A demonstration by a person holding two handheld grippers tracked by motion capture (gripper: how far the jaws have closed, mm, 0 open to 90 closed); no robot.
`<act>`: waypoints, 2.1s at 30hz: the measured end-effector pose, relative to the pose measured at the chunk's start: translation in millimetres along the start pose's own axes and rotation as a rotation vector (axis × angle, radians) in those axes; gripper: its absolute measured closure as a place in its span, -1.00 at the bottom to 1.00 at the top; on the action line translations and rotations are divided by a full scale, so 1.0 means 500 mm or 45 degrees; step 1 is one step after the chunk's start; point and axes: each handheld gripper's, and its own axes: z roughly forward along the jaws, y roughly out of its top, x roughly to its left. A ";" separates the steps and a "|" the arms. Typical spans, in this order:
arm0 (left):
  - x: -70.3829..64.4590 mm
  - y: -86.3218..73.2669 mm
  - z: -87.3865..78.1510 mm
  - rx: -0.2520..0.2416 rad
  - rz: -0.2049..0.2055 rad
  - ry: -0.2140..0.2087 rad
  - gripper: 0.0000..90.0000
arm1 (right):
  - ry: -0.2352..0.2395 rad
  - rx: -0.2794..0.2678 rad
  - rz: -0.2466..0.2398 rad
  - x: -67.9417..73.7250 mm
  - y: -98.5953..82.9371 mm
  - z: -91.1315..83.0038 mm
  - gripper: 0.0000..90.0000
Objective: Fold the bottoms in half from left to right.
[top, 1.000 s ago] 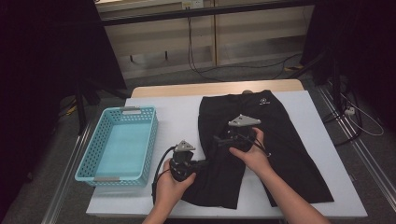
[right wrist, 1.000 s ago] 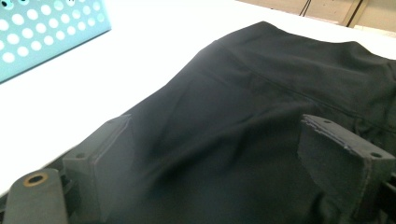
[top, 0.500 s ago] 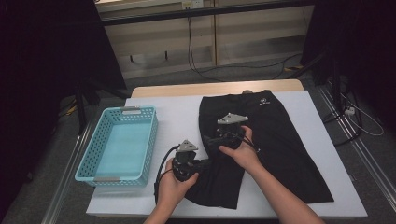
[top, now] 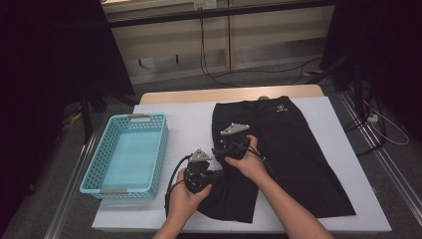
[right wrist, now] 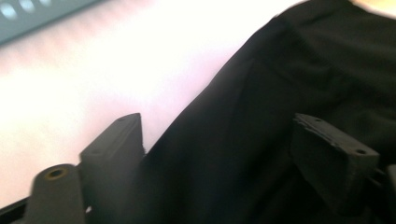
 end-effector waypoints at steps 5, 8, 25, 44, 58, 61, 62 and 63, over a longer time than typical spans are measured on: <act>-0.001 0.000 0.001 -0.003 0.008 -0.003 0.97 | -0.002 0.041 -0.023 -0.004 -0.008 0.015 0.29; -0.001 0.002 0.000 -0.009 0.014 -0.002 0.97 | -0.004 0.049 -0.003 -0.025 -0.010 0.003 0.93; -0.021 0.009 0.045 0.000 0.048 -0.053 0.96 | -0.067 -0.008 -0.001 -0.117 -0.073 -0.173 0.58; -0.011 0.003 0.035 -0.022 0.050 -0.024 0.96 | -0.025 -0.019 0.005 -0.085 0.008 -0.012 -0.06; -0.019 0.023 0.030 -0.065 0.072 -0.051 0.96 | -0.016 -0.083 0.152 -0.138 0.016 -0.052 1.00; -0.029 0.036 0.027 -0.085 0.081 -0.075 0.96 | -0.024 -0.116 0.179 -0.157 0.027 -0.080 1.00; -0.033 0.040 0.025 -0.095 0.085 -0.082 0.96 | -0.022 -0.125 0.190 -0.163 0.031 -0.089 1.00; -0.036 0.045 0.024 -0.100 0.091 -0.093 0.96 | -0.020 -0.135 0.200 -0.170 0.035 -0.100 1.00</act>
